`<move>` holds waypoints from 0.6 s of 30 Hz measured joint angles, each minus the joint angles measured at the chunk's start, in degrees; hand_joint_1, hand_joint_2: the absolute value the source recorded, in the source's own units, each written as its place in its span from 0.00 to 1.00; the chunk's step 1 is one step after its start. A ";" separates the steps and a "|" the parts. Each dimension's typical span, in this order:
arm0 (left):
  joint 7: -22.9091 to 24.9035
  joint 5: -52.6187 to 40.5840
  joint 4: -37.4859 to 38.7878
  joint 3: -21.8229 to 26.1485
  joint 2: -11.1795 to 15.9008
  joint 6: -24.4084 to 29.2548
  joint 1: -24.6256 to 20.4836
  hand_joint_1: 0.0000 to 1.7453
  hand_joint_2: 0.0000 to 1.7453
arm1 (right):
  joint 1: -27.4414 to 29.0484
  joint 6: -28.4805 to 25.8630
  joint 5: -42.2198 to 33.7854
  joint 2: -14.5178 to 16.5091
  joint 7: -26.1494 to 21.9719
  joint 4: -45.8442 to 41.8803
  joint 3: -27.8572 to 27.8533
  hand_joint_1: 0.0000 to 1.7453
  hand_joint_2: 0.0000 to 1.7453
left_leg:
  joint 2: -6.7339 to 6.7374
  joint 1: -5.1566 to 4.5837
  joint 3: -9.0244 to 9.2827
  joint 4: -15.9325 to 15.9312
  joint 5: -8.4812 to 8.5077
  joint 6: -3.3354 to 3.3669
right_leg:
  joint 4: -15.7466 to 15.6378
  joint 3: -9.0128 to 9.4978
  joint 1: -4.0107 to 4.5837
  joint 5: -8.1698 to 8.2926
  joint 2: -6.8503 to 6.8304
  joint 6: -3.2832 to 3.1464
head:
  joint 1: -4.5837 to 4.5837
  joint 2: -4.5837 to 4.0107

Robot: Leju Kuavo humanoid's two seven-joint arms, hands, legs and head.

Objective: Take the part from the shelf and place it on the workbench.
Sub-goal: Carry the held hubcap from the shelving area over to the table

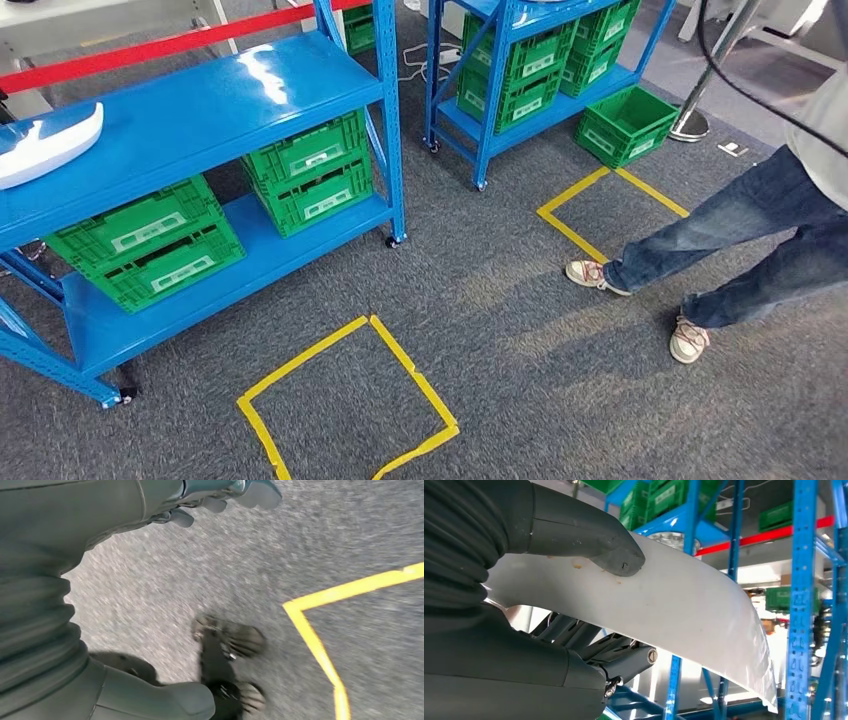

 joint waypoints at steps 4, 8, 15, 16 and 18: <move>-2.67 0.11 0.15 0.02 0.50 -0.57 2.80 0.00 1.00 | 0.71 -0.29 -3.62 -6.61 2.56 -6.91 0.67 1.00 1.00 | 2.21 -0.05 0.54 -0.73 0.03 1.47 | 1.66 -1.28 -0.36 -1.10 -0.21 1.29 | 0.28 0.00; -8.31 0.19 0.21 0.02 0.67 0.05 3.75 0.00 1.00 | -0.74 -1.57 -3.87 -7.18 3.04 -7.86 2.08 1.00 1.00 | 4.90 -0.13 0.65 -0.86 -0.17 2.13 | 14.99 -7.55 -0.48 -6.91 -2.95 2.13 | 0.59 0.00; -12.88 0.78 0.24 0.02 0.19 0.08 2.63 0.00 1.00 | -1.33 -5.49 -2.71 -5.80 1.56 -5.84 4.66 1.00 1.00 | 7.57 -0.44 1.07 -0.48 -0.79 0.73 | 0.43 0.50 -0.48 -0.98 -6.03 1.49 | 0.67 0.00; -13.42 1.26 0.24 0.03 0.16 -0.47 2.37 0.00 1.00 | -1.35 -5.79 -2.76 -5.44 1.25 -5.41 5.01 1.00 1.00 | 7.89 -0.54 1.19 -0.57 -0.81 0.39 | 0.42 0.48 -0.32 -0.94 -5.50 1.05 | 0.67 0.00; -14.18 1.91 0.23 0.05 0.15 -1.65 1.85 0.00 1.00 | -1.31 -6.57 -2.71 -4.97 0.85 -4.59 5.61 1.00 1.00 | 7.76 -0.49 1.24 -0.42 -1.13 -0.36 | 0.28 0.44 -0.53 -0.78 -4.69 0.29 | 0.69 0.00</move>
